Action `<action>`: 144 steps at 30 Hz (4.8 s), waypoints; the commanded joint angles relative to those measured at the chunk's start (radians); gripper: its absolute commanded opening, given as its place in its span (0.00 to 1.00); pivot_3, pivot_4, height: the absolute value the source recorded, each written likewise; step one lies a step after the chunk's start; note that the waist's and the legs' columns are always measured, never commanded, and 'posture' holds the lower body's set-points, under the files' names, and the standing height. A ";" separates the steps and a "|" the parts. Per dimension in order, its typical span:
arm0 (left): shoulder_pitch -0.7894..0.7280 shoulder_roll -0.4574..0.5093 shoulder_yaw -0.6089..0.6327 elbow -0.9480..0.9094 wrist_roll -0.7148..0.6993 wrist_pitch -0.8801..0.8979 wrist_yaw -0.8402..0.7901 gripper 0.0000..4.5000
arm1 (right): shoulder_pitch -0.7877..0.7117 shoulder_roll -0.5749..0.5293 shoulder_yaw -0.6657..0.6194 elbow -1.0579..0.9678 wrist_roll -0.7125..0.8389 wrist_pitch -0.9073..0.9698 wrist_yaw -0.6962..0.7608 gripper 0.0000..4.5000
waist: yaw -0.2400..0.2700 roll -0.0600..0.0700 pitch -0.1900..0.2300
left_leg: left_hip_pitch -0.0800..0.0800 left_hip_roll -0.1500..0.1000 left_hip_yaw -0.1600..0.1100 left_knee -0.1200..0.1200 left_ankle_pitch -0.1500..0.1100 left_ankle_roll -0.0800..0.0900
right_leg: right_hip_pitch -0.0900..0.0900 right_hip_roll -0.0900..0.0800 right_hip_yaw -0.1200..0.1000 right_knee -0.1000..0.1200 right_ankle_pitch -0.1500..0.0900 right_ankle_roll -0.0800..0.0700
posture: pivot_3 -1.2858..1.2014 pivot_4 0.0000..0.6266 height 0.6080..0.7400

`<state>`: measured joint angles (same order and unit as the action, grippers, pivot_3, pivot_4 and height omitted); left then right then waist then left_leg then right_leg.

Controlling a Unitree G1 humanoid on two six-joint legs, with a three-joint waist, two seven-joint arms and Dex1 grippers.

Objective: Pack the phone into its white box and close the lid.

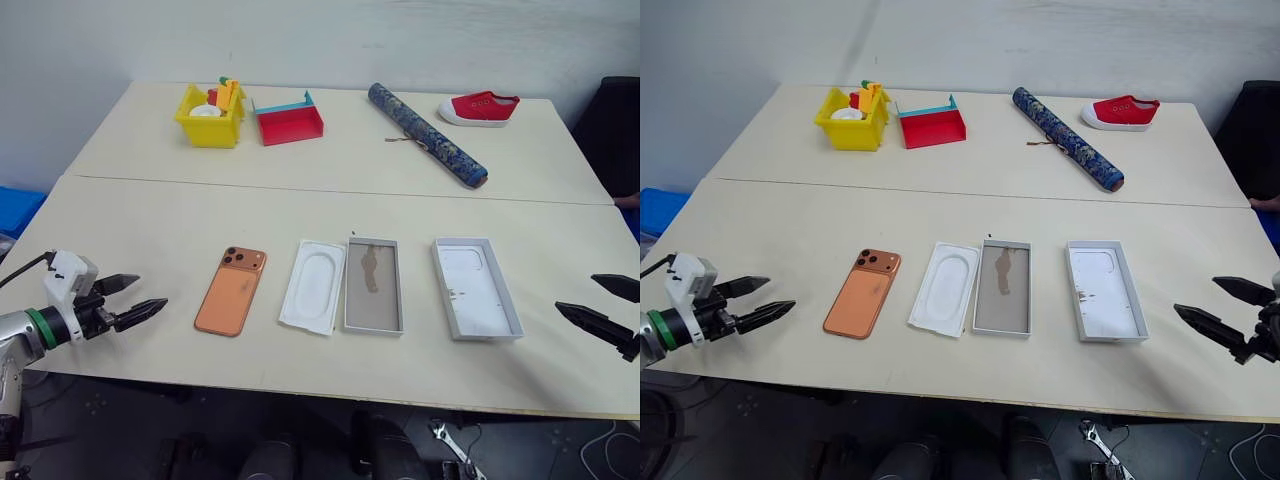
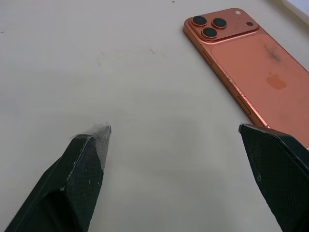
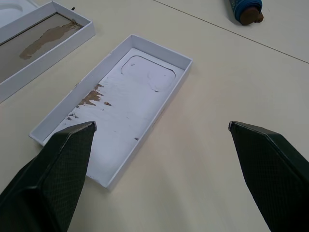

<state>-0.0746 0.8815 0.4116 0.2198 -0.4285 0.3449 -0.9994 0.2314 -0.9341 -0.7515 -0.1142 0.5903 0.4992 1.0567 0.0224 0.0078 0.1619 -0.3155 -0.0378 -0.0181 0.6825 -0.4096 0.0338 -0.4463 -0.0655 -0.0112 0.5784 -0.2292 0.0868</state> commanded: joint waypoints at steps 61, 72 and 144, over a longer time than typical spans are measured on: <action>-0.597 -0.172 -0.480 -0.239 -0.329 1.213 0.168 0.99 | -0.083 0.028 0.368 -0.691 0.139 0.060 -0.137 1.00 | 0.001 -0.002 0.000 | -0.004 -0.001 -0.001 0.013 0.000 -0.003 | -0.001 0.002 -0.002 0.007 0.000 0.000 | 0.52 0.24 1.00; -0.691 -0.275 -0.519 0.015 -0.270 1.169 0.179 0.99 | -0.089 0.030 0.391 -0.691 0.141 0.048 -0.158 1.00 | 0.004 -0.003 0.000 | -0.004 -0.002 -0.002 0.017 0.000 -0.003 | 0.000 0.002 -0.003 0.010 0.000 0.000 | 0.52 0.24 1.00; -0.585 -0.104 -0.355 -0.125 -0.748 1.270 0.220 0.00 | -0.315 0.089 0.987 -0.357 -0.409 -0.231 -0.020 0.00 | -0.007 -0.006 0.002 | -0.005 -0.001 -0.004 0.017 0.001 -0.007 | -0.002 0.001 -0.005 0.011 0.000 0.000 | 0.52 0.24 1.00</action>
<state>-0.6471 0.7838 0.0631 0.1267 -1.1154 1.6136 -0.8082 -0.0990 -0.8512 0.2253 -0.4491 0.2050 0.2665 1.0535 0.0150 0.0019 0.1640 -0.3202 -0.0390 -0.0224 0.6995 -0.4090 0.0271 -0.4480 -0.0642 -0.0159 0.5896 -0.2291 0.0873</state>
